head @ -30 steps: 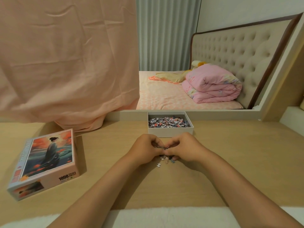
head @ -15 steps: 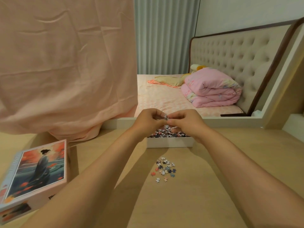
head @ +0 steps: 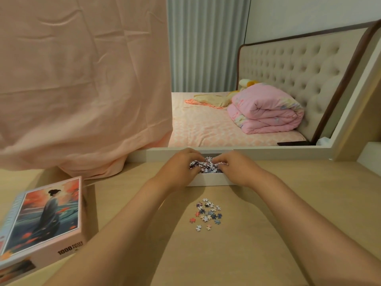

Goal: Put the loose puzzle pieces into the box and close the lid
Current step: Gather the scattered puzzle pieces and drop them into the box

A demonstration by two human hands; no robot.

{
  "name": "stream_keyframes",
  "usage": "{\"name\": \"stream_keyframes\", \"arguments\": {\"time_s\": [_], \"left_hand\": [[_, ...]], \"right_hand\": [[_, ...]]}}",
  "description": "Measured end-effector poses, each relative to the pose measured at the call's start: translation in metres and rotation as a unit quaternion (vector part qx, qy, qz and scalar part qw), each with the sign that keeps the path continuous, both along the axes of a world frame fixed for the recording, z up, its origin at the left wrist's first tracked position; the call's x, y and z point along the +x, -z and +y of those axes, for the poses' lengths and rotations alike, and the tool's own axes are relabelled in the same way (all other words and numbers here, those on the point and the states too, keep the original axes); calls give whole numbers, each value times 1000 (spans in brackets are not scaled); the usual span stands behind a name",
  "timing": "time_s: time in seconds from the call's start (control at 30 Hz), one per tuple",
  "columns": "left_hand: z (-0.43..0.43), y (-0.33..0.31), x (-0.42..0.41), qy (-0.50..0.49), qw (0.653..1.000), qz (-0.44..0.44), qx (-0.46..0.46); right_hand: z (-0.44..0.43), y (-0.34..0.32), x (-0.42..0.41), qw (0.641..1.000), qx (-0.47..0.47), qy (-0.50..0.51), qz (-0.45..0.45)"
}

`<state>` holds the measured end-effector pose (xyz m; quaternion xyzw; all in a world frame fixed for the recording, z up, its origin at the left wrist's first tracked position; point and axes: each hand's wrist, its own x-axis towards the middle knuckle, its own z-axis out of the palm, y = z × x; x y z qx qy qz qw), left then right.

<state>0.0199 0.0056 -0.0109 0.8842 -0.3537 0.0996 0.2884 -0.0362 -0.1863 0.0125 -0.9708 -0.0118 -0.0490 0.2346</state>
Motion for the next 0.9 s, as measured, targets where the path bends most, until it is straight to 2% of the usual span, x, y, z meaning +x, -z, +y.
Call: {"name": "stream_keyframes", "arguments": {"time_s": [0.07,0.13,0.23,0.3,0.37,0.53,0.6,0.73,0.9], "left_hand": [[7,2,-11,3,999,-30,-37],[13,5,-24,19,999,-30,-25],[18,14,-42,39,996,20,82],[20,24,-49,38,983,43,172],[21,32,-56,47,977,34,207],[26,29,-68,63,986,74,138],[31,24,-72,54,984,87,145],[36,25,-76,22,973,73,218],[25,31,-73,45,984,80,152]], "right_hand": [[1,-6,-12,998,3,10,-56],[3,-10,-25,997,13,-4,-74],[10,-4,-45,998,-2,-59,38],[15,8,-53,987,-75,-68,123],[18,21,-57,980,-119,-71,146],[21,32,-65,981,-117,-102,119],[19,31,-68,982,-105,-103,117],[18,32,-70,985,-92,-87,116],[33,35,-70,990,-44,-92,96]]}}
